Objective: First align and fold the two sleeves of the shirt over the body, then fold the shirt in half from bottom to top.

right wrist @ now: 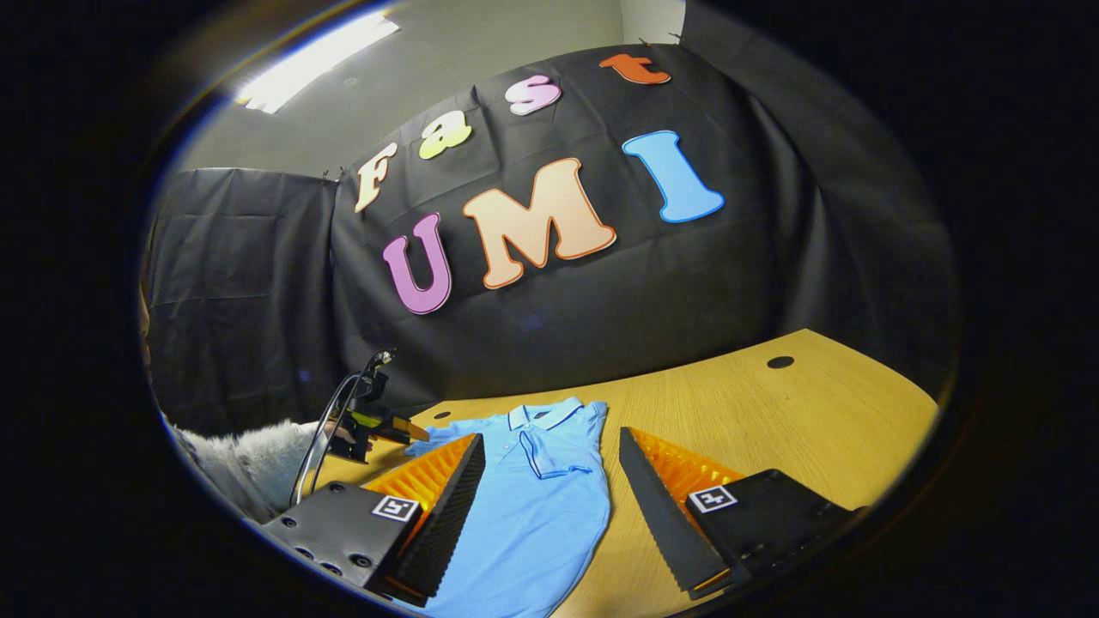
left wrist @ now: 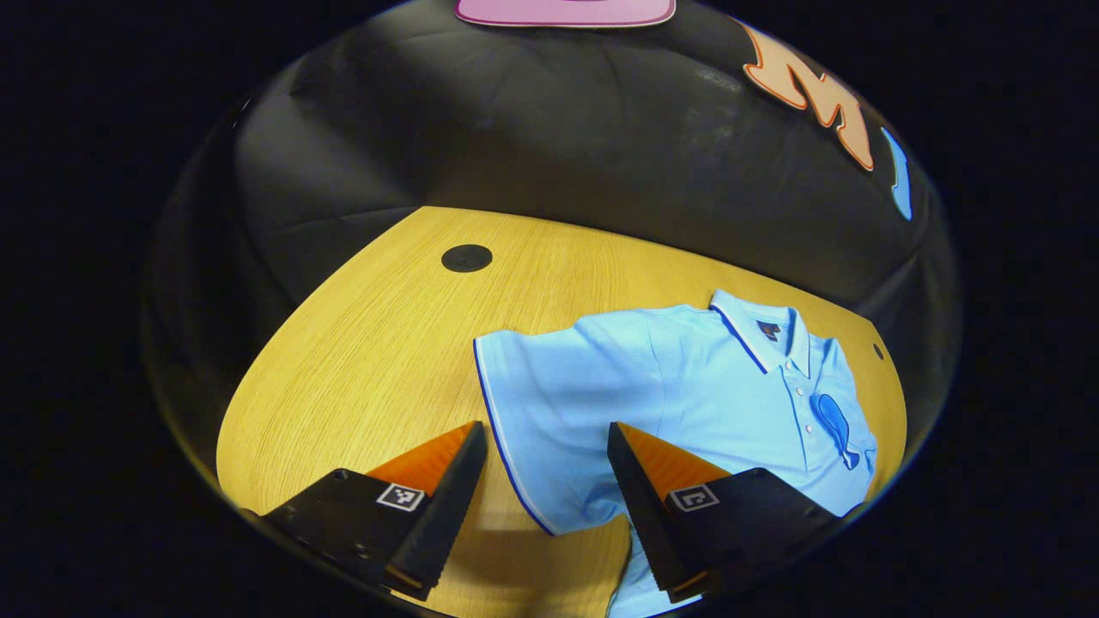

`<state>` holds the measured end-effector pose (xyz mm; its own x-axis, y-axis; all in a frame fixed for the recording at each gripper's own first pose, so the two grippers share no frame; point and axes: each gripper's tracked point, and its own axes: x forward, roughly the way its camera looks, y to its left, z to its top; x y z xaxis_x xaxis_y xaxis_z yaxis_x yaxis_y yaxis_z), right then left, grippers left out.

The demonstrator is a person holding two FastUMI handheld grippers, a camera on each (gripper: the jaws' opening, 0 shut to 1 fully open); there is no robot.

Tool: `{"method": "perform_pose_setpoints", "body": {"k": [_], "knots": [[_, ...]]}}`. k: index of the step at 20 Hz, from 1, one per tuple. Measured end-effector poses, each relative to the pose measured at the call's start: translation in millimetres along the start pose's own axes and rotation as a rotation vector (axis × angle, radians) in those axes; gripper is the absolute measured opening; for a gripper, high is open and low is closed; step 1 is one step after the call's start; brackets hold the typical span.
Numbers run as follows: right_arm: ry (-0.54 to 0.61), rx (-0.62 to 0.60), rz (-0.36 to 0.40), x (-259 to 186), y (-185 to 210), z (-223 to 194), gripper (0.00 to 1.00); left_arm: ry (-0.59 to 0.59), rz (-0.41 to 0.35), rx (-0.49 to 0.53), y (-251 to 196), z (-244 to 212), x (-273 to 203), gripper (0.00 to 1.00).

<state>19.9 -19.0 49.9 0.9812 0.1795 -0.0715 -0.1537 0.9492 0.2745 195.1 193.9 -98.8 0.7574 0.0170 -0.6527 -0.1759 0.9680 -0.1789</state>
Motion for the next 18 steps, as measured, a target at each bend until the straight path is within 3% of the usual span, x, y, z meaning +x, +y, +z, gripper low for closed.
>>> {"method": "perform_pose_setpoints", "body": {"k": [7, 11, 13, 14, 15, 16, 18], "knots": [[0.012, 0.032, -0.016, 1, -8, -5, 0.98, 0.016, 0.074, 0.04, 11, -4, 6, 0.69], [0.012, 0.039, -0.02, 0, -10, -3, 0.98, 0.008, 0.068, 0.05, 4, -1, 9, 0.51], [0.007, 0.044, -0.024, -1, -13, -1, 0.98, 0.005, 0.034, 0.05, -4, 0, 11, 0.37], [0.007, 0.049, -0.026, -2, -14, -1, 0.98, 0.007, 0.03, 0.048, -6, 1, 12, 0.18], [0.007, 0.057, -0.027, -2, -15, -1, 0.98, 0.005, 0.031, 0.049, -6, 0, 12, 0.1], [0.009, 0.063, -0.026, -2, -15, -2, 0.98, 0.006, 0.03, 0.048, -7, 0, 12, 0.03], [0.011, 0.066, -0.028, -2, -16, -3, 0.98, 0.003, 0.038, 0.043, -6, 1, 12, 0.0]]}}
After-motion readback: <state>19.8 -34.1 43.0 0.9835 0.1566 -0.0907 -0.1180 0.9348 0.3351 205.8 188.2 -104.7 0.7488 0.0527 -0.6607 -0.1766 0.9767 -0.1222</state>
